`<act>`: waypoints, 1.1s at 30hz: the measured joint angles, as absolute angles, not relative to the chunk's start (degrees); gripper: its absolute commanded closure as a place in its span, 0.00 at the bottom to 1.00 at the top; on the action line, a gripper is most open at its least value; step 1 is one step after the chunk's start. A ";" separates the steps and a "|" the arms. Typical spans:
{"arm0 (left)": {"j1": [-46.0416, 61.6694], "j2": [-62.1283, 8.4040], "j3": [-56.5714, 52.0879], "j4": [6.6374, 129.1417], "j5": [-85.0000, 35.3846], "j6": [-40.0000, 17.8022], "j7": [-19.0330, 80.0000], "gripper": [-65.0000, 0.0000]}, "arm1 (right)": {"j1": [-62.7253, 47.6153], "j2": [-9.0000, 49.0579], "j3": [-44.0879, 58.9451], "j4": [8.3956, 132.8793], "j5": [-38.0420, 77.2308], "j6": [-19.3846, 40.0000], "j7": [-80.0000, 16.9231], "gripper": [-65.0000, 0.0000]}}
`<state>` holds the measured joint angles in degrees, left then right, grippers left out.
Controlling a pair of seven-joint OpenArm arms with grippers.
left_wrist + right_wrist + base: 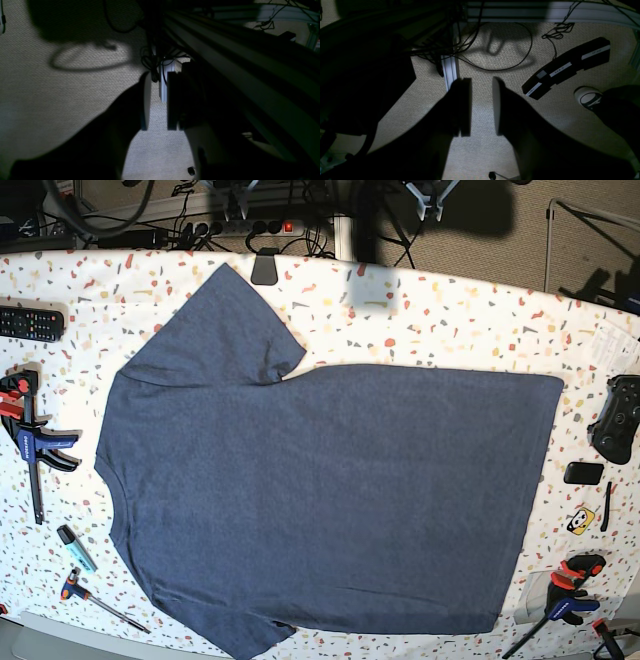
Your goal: Fold the T-shirt properly
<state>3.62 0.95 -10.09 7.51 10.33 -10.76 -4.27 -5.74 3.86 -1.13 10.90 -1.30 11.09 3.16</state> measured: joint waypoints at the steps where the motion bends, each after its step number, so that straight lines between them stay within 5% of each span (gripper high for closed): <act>1: 3.62 0.97 -10.09 7.51 10.33 -10.76 -4.27 0.82 | -5.74 3.92 -1.13 10.90 -1.30 11.11 3.16 0.77; 19: 6.22 0.97 -10.09 10.17 10.37 -10.76 -3.66 0.82 | -14.87 5.37 -1.17 23.35 -1.30 15.40 4.64 0.77; 33: 28.23 0.97 -10.09 47.97 10.81 -14.15 0.49 0.82 | -32.84 12.45 -1.17 52.07 4.82 21.30 1.85 0.77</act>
<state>28.23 0.97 -10.09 47.97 10.81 -14.15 0.49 -32.84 12.45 -1.17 52.07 4.82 21.30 1.85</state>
